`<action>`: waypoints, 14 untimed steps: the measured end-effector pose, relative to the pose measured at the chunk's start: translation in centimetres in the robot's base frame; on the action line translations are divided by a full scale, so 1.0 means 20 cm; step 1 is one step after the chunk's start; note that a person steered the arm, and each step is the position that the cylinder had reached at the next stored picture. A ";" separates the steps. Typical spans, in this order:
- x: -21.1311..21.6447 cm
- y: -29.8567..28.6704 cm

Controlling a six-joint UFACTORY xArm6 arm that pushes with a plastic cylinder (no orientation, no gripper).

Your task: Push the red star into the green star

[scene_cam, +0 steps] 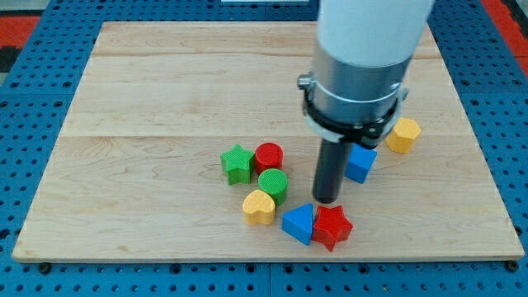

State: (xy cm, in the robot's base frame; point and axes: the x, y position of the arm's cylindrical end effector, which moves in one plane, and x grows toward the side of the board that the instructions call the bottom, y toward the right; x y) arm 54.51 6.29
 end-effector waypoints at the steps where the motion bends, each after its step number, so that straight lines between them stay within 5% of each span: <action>1: 0.02 -0.07; 4: -0.08 -0.39; 6: -0.22 0.40; 8: 0.10 0.66; 10: 0.37 0.52; 14: 0.28 0.11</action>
State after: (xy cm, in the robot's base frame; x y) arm 60.20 8.45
